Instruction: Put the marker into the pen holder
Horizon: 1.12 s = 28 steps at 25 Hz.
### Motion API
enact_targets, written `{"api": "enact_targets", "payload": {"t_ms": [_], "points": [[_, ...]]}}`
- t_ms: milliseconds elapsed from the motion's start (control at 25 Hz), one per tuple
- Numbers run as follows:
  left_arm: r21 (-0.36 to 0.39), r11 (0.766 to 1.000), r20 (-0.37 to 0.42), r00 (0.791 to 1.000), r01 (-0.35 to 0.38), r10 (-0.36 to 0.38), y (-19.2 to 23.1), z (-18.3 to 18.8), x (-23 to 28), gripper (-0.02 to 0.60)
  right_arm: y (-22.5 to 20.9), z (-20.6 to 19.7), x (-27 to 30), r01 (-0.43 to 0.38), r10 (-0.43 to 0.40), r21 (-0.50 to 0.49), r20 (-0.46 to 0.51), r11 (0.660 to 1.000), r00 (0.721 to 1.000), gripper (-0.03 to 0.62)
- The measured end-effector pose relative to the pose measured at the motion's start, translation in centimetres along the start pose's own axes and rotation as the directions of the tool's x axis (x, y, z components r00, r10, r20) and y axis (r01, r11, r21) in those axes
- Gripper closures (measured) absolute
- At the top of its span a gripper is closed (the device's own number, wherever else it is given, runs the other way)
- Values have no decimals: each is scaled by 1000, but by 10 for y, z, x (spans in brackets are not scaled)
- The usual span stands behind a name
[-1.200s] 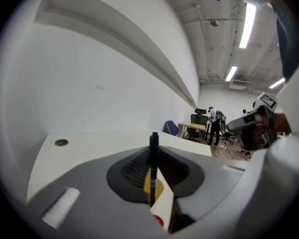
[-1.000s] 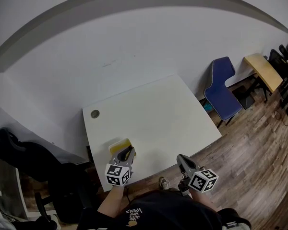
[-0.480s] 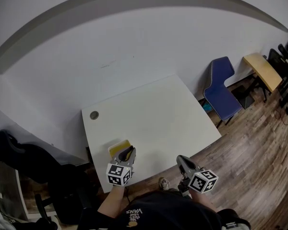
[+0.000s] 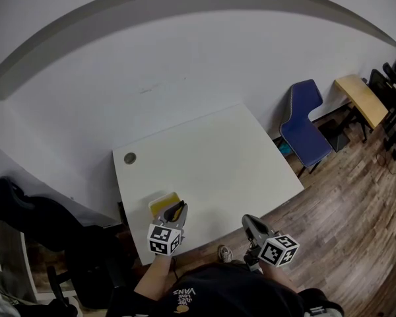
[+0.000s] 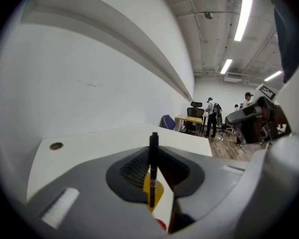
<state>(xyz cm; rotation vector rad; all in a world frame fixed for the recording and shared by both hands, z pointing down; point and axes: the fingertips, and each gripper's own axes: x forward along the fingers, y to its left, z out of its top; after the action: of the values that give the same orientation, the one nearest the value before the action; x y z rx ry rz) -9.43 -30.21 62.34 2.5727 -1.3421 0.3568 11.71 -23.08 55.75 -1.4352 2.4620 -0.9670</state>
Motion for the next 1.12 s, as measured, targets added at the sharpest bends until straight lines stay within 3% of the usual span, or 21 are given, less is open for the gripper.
{"api": "enact_targets", "payload": {"t_ms": [560,1120], "points": [[-19,1000,12,1000,20,-20,-4,0,0,476,-1,-1,-10,7,-7,4,11,1000,1000,592],[-30,999,28,999,22,-21,-4,3,-16,435,9,-7,-11,-12,12,4,3,1000,1000,592]]}}
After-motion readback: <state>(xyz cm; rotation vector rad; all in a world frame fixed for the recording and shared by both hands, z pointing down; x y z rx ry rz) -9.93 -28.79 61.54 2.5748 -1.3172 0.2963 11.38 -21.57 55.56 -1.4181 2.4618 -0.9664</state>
